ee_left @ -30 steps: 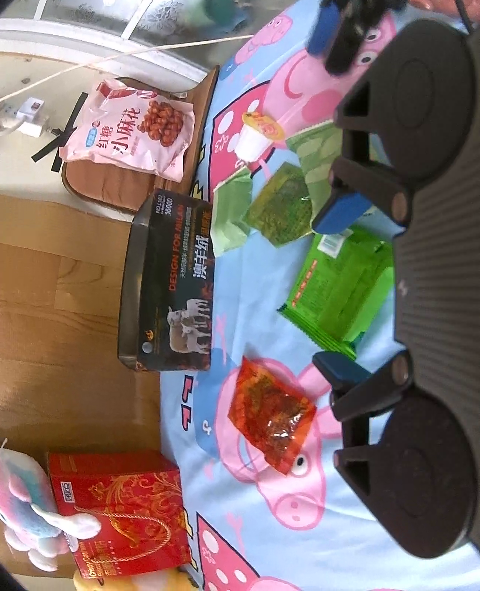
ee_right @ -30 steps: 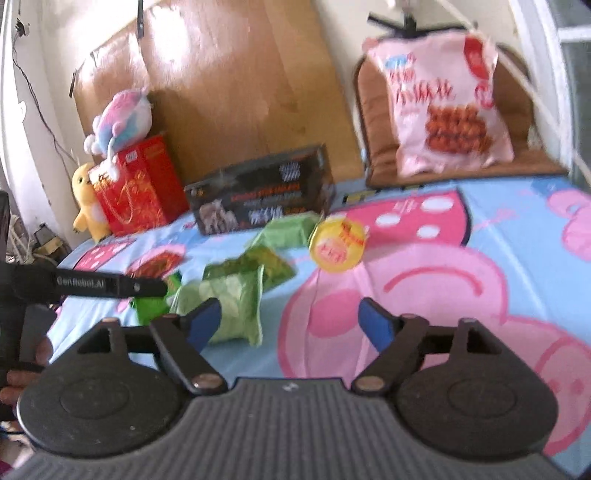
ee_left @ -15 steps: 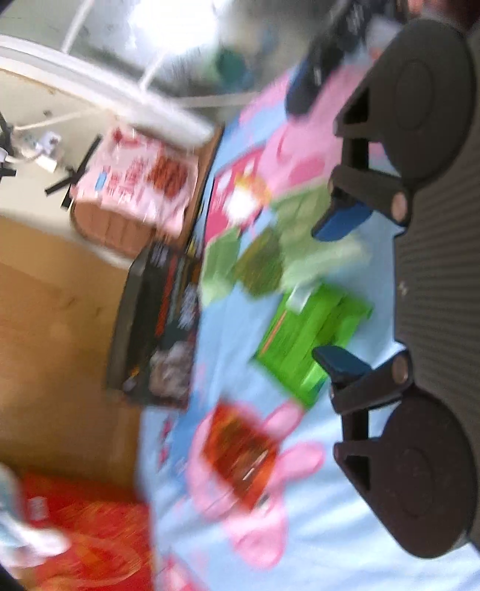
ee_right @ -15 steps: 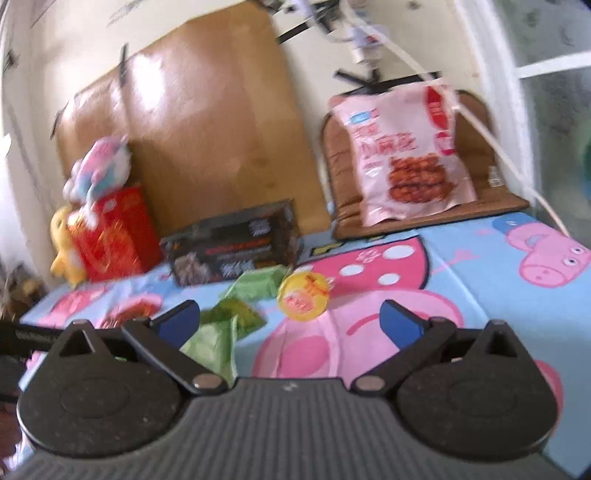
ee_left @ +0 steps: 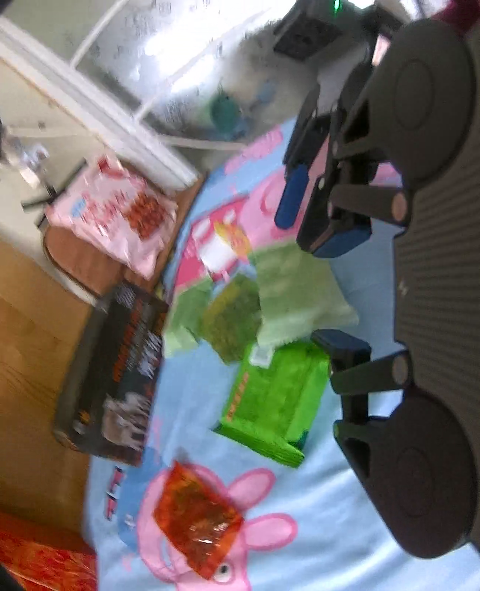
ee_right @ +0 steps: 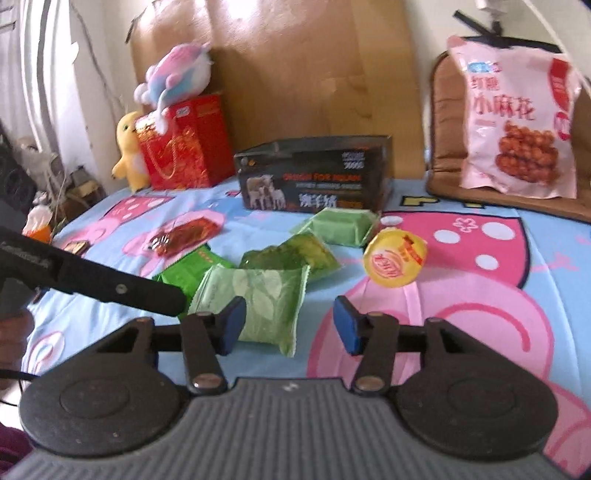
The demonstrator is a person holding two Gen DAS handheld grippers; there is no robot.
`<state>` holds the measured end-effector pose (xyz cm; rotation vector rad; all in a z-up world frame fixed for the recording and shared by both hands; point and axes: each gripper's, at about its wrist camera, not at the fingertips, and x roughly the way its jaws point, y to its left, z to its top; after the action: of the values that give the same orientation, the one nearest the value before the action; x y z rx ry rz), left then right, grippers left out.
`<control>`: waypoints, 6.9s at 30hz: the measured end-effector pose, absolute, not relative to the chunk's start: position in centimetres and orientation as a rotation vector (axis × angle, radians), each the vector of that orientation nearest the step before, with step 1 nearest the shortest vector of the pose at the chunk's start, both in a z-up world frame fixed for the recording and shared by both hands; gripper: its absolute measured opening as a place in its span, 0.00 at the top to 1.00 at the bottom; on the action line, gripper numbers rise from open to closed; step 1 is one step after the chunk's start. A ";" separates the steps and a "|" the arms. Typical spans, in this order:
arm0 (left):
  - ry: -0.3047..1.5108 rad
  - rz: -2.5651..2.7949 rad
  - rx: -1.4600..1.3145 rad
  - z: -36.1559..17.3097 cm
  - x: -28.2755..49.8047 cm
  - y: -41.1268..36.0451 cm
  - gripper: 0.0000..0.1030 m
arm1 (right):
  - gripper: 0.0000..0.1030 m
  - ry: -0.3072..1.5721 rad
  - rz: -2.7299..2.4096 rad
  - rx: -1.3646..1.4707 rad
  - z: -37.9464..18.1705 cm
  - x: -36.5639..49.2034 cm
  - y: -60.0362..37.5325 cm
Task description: Organize snacks
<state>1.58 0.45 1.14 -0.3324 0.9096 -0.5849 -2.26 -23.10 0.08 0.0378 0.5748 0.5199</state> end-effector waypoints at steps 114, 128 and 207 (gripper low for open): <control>0.638 -0.558 -0.260 8.6 6.0 4.0 0.70 | 0.70 0.331 0.527 -0.164 3.6 -0.6 -15.4; 0.596 -0.319 -0.230 7.6 19.8 3.0 0.57 | 0.67 0.351 0.416 -0.078 3.6 14.0 -12.1; 0.598 -0.368 -0.276 8.2 20.6 2.1 0.60 | 0.58 0.422 0.511 0.019 5.2 14.7 -13.0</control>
<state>20.55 2.15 8.17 -0.2763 0.5980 -0.3684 14.67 -13.00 5.24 0.0186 0.4217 0.5106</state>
